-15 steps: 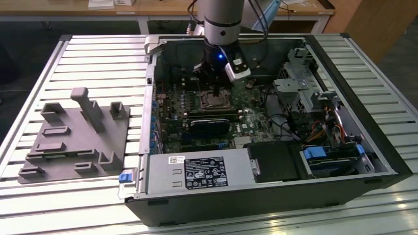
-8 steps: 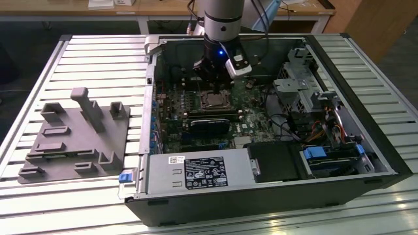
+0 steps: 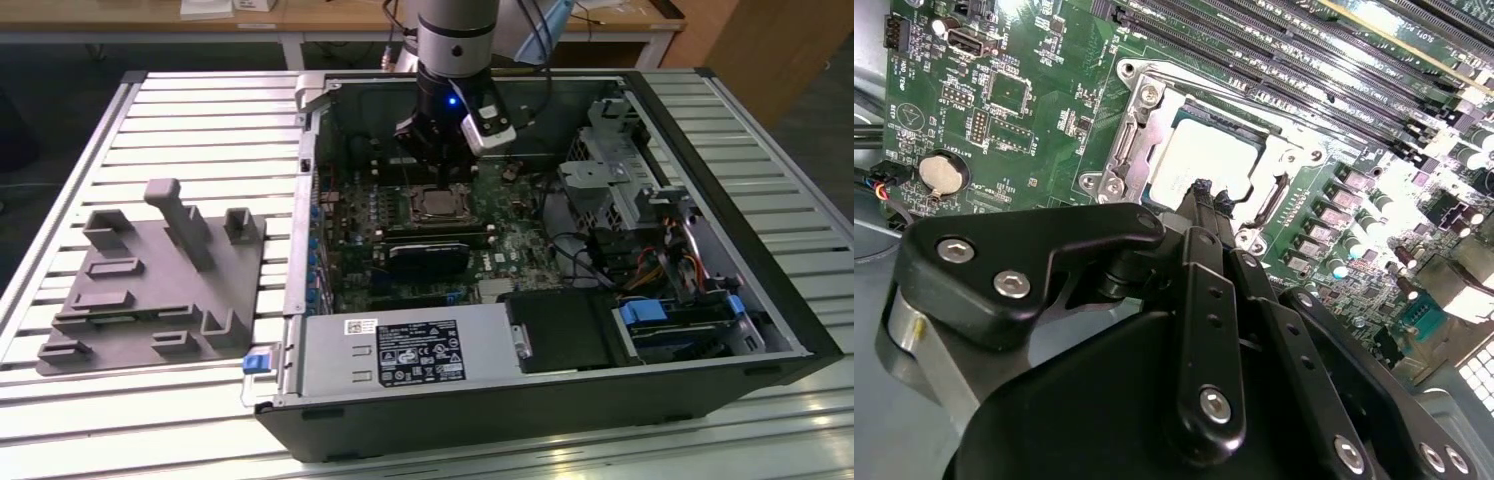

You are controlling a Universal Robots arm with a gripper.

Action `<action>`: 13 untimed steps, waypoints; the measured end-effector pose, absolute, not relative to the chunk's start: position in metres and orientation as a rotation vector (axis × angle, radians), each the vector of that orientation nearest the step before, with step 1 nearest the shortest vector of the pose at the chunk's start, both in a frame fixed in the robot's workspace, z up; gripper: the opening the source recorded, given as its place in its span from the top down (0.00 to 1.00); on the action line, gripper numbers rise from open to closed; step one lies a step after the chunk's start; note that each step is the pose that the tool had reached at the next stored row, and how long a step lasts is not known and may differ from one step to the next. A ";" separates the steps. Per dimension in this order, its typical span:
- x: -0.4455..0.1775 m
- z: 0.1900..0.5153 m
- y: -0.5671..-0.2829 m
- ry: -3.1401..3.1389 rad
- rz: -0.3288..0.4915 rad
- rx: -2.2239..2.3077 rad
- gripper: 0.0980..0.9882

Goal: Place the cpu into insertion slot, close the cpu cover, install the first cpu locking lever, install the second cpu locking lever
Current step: 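Install the first cpu locking lever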

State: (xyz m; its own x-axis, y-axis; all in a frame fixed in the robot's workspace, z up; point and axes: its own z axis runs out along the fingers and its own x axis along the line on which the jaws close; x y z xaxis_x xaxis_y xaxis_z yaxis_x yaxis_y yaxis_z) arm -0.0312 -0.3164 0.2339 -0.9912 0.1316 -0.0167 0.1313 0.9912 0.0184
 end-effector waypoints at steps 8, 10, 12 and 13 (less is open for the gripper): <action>-0.031 0.234 -0.316 3.117 0.027 0.206 0.99; -0.031 0.234 -0.316 3.117 0.027 0.206 0.99; -0.031 0.235 -0.316 3.117 0.027 0.206 0.99; -0.031 0.236 -0.316 3.117 0.027 0.206 0.99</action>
State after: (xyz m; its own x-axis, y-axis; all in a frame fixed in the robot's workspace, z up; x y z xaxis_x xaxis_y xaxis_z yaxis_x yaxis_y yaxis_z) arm -0.0312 -0.3165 0.2362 -0.9911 0.1318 -0.0166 0.1315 0.9912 0.0183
